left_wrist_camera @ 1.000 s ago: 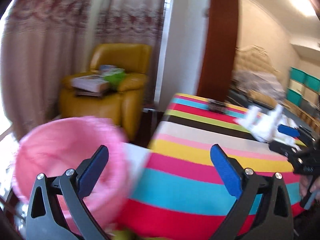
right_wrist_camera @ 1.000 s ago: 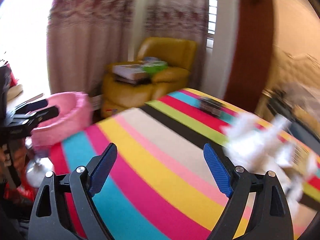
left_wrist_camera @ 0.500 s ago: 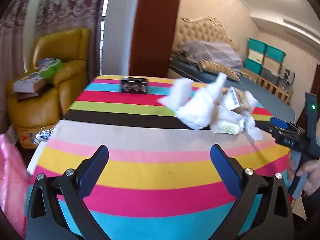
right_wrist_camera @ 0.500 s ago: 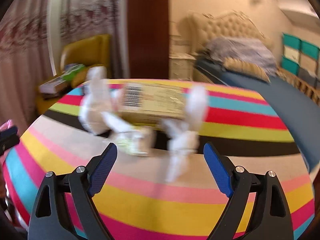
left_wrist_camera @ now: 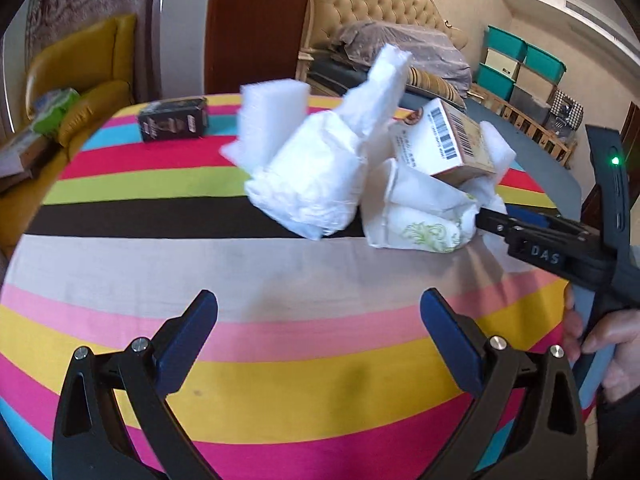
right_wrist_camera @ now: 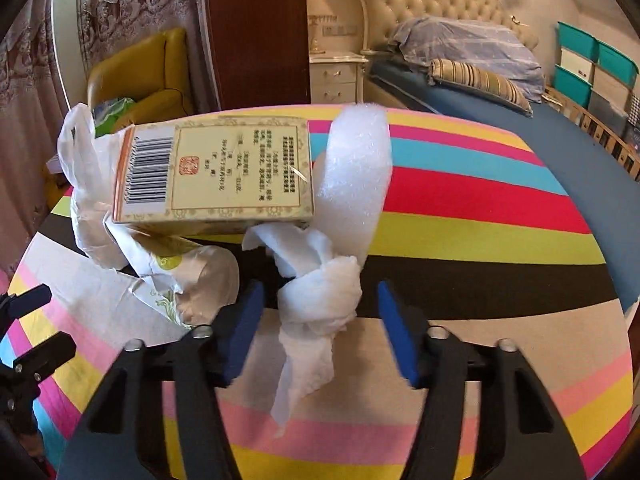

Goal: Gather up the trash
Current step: 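Move both open grippers back toward the remaining tissues on the table, then grasp white tissue with the right gripper while the left grasps the white paper bag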

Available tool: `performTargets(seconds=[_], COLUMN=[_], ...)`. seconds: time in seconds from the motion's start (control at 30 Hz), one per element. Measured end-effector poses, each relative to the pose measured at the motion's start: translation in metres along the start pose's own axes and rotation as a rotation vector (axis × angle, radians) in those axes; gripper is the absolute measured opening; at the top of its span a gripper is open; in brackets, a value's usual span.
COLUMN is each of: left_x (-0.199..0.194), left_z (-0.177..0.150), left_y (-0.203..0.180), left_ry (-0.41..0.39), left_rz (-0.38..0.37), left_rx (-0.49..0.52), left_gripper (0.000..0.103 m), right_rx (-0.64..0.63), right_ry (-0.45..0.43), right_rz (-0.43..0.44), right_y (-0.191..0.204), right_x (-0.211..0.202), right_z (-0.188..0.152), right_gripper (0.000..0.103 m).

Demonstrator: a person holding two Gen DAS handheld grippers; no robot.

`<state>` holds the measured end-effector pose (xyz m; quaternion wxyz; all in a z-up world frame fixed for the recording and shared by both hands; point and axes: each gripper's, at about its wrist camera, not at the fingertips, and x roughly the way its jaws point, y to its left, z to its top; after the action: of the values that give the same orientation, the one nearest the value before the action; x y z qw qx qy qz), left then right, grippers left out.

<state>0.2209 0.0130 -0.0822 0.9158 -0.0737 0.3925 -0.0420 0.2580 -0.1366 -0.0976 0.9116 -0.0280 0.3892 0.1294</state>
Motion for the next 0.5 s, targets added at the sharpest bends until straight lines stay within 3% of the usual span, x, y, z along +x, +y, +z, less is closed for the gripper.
performTargets(seconds=[0.07, 0.13, 0.37, 0.5], left_x=[0.003, 0.006, 0.024, 0.036], left_z=[0.001, 0.003, 0.011, 0.019], left_y=[-0.005, -0.012, -0.053, -0.074], left_ry=[0.006, 0.01, 0.019, 0.002], left_rz=[-0.009, -0.022, -0.048, -0.008], left_rx=[-0.01, -0.011, -0.077, -0.126], left_gripper=[0.098, 0.098, 0.098, 0.098], right_rx=[0.019, 0.021, 0.111, 0.118], right_ry=[0.004, -0.013, -0.095, -0.129], right_rz=[0.024, 0.036, -0.013, -0.03], right_y=[-0.005, -0.008, -0.047, -0.058], right_x=[-0.001, -0.008, -0.042, -0.057], right_z=[-0.003, -0.006, -0.029, -0.038], right_gripper=[0.034, 0.03, 0.028, 0.028])
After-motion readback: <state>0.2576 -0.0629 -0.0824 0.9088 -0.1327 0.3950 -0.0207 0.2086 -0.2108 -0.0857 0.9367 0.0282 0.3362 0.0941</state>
